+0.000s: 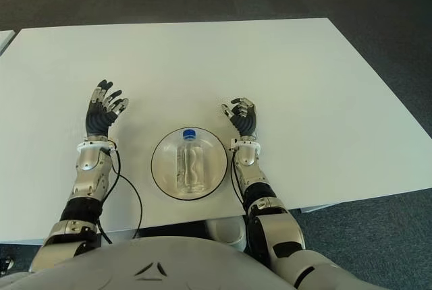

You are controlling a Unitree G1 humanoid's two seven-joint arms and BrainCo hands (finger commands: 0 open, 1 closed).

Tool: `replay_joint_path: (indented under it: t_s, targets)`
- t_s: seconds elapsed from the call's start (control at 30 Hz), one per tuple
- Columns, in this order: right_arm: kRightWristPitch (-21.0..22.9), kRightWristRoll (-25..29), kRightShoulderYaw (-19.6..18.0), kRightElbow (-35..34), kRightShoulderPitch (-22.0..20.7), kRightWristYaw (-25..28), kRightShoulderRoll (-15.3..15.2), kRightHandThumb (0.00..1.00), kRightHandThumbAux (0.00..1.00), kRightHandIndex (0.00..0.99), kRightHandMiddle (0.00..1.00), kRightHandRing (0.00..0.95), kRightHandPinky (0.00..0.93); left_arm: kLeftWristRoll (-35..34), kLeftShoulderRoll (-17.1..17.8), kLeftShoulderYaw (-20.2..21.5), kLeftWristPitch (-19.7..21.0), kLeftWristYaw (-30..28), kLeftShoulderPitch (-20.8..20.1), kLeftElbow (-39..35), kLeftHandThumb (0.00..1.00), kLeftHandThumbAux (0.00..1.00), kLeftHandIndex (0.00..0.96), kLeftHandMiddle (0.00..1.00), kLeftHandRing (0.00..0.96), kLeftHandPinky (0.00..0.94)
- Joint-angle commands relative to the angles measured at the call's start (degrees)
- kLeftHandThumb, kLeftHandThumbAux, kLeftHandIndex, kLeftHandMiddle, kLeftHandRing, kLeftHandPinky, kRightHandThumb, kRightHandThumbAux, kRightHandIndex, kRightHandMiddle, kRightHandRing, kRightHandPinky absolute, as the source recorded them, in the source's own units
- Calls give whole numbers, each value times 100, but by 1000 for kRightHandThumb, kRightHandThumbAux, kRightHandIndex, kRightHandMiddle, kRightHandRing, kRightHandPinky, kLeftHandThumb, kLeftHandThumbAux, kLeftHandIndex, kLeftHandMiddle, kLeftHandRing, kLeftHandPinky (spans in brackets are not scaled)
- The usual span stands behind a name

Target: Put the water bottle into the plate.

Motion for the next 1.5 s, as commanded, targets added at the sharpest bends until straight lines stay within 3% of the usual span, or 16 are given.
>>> replay_joint_path:
  t_s: [0.03,0.3,0.43,0.47,0.53,0.6,0.67,0.87,1.07,1.27,1.5]
  targets:
    - [-84,111,-84,211,37,3,101,707,727,435,695,700,712,105,-140,138,-10,280,195,-188,273,864,106,219,271,388]
    - [-192,123,-148,278,7,2,131,707,727,434,692,701,712,365,-278,308,-584,720,310,88,190,831,226,340,401,461]
    - [-187,127,-164,273,6,48,141,707,727,434,698,709,728,577,-315,378,-890,1042,246,374,172,824,365,419,447,482]
    - [-184,127,-166,271,5,57,142,707,726,434,700,712,733,623,-321,389,-957,1103,226,441,357,786,386,443,460,486]
    - [-181,128,-170,269,4,72,146,707,726,434,703,716,736,699,-324,396,-1078,1198,193,546,518,753,406,471,478,499]
    - [-169,130,-172,265,4,83,152,707,726,434,707,719,739,782,-316,392,-1172,1293,165,635,620,733,420,503,500,517]
    - [-145,144,-179,268,-2,110,150,707,726,434,710,723,742,898,-301,373,-1245,1400,134,732,656,725,426,534,526,540]
    - [-117,192,-207,296,-16,200,150,707,726,435,717,729,745,1158,-164,324,-1448,1536,18,1150,694,717,434,634,621,626]
    - [-119,226,-218,366,-36,307,116,707,726,435,712,719,723,1223,14,259,-1671,1388,-99,1605,700,716,437,676,656,647]
    - [-152,185,-196,382,-34,333,73,707,726,435,701,709,713,1258,139,148,-1558,1237,-127,1751,702,716,437,694,670,650]
    - [-53,180,-170,354,-29,427,6,707,727,435,696,704,707,1154,55,80,-1170,1238,-60,1502,705,715,437,687,661,629]
